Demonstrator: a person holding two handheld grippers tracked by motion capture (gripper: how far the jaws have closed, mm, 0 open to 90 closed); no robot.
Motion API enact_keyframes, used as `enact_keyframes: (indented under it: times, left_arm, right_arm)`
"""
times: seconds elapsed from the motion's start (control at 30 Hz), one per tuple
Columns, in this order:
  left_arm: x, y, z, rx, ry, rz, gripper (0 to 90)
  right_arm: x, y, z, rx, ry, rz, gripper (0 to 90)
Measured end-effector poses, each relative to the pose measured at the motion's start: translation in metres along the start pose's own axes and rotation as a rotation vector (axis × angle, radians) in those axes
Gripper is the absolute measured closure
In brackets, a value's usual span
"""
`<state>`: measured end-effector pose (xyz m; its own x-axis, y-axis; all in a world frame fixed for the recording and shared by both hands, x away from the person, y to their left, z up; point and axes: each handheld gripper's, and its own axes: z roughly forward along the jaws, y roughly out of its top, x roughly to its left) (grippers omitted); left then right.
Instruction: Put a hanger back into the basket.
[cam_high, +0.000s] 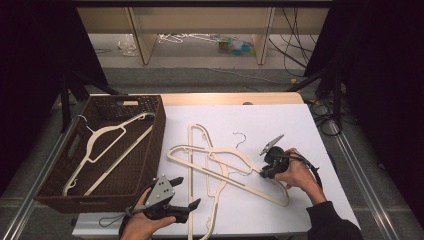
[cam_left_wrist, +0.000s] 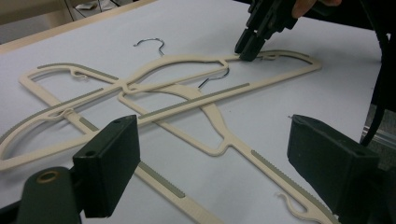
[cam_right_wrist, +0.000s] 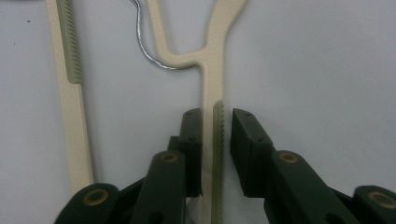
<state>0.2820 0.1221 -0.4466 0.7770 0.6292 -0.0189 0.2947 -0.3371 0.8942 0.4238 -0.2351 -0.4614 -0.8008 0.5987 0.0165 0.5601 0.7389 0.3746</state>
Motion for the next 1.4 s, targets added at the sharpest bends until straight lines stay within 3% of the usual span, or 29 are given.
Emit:
enact_keyframes:
  times: [0.03, 0.17, 0.23, 0.3, 0.37, 0.43, 0.47, 0.57, 0.6, 0.63, 0.67, 0.73, 0.83, 0.9, 1.17, 1.2, 1.23, 1.33, 1.37, 1.4]
  left_arm:
    - [0.0, 0.001, 0.002, 0.007, -0.003, 0.008, 17.0]
    - [0.005, 0.008, 0.015, 0.006, 0.002, 0.006, 18.1]
    - [0.008, 0.014, 0.024, 0.019, 0.006, -0.018, 18.7]
    - [0.012, 0.023, 0.041, 0.055, 0.012, -0.029, 19.7]
    - [0.014, 0.028, 0.051, 0.084, 0.021, -0.007, 23.5]
    - [0.018, 0.038, 0.072, 0.132, 0.014, -0.009, 24.3]
    - [0.018, 0.038, 0.072, 0.132, 0.014, -0.009, 24.7]
    - [0.025, 0.046, 0.095, 0.183, 0.021, -0.006, 25.4]
    - [0.028, 0.048, 0.102, 0.176, 0.041, -0.009, 25.7]
    - [0.031, 0.05, 0.109, 0.191, 0.06, 0.042, 27.6]
    - [0.031, 0.05, 0.109, 0.191, 0.06, 0.042, 27.9]
    - [0.034, 0.049, 0.121, 0.237, 0.032, 0.045, 27.9]
    - [0.036, 0.048, 0.132, 0.255, 0.041, 0.067, 31.4]
    - [0.039, 0.048, 0.144, 0.285, 0.024, 0.068, 32.6]
    - [0.038, 0.05, 0.162, 0.305, -0.043, 0.12, 45.9]
    - [0.038, 0.05, 0.164, 0.31, -0.065, 0.108, 49.1]
    - [0.04, 0.052, 0.166, 0.334, -0.079, 0.124, 51.1]
    - [0.043, 0.056, 0.168, 0.34, -0.115, 0.127, 55.5]
    - [0.045, 0.058, 0.168, 0.367, -0.156, 0.163, 58.1]
    - [0.045, 0.058, 0.169, 0.367, -0.169, 0.162, 62.9]
  right_arm:
    - [0.001, 0.0, 0.0, -0.001, -0.006, -0.004, 79.1]
    - [0.003, 0.001, -0.002, 0.003, -0.016, -0.023, 79.2]
    - [0.005, 0.0, -0.004, 0.007, -0.028, -0.044, 79.2]
    - [0.009, -0.002, -0.011, 0.0, -0.029, -0.061, 79.3]
    - [0.013, -0.004, -0.02, -0.008, -0.043, -0.085, 79.3]
    - [0.02, -0.008, -0.03, -0.016, -0.061, -0.114, 79.2]
    - [0.022, -0.009, -0.033, -0.017, -0.061, -0.116, 79.3]
    - [0.028, -0.011, -0.039, -0.012, -0.064, -0.143, 79.3]
    - [0.03, -0.012, -0.042, -0.021, -0.07, -0.16, 79.2]
    - [0.036, -0.013, -0.048, -0.023, -0.075, -0.17, 79.3]
    - [0.036, -0.013, -0.048, -0.023, -0.075, -0.17, 79.3]
    - [0.039, -0.014, -0.053, -0.027, -0.075, -0.176, 79.3]
    - [0.046, -0.016, -0.061, -0.033, -0.081, -0.194, 79.2]
    - [0.049, -0.017, -0.063, -0.036, -0.08, -0.203, 79.2]
    - [0.054, -0.018, -0.069, -0.038, -0.07, -0.222, 79.2]
    - [0.055, -0.018, -0.069, -0.041, -0.071, -0.223, 79.2]
    - [0.056, -0.018, -0.069, -0.041, -0.067, -0.235, 79.2]
    - [0.056, -0.018, -0.069, -0.043, -0.065, -0.244, 79.2]
    - [0.056, -0.018, -0.07, -0.048, -0.067, -0.245, 79.2]
    - [0.056, -0.018, -0.071, -0.046, -0.063, -0.249, 79.2]
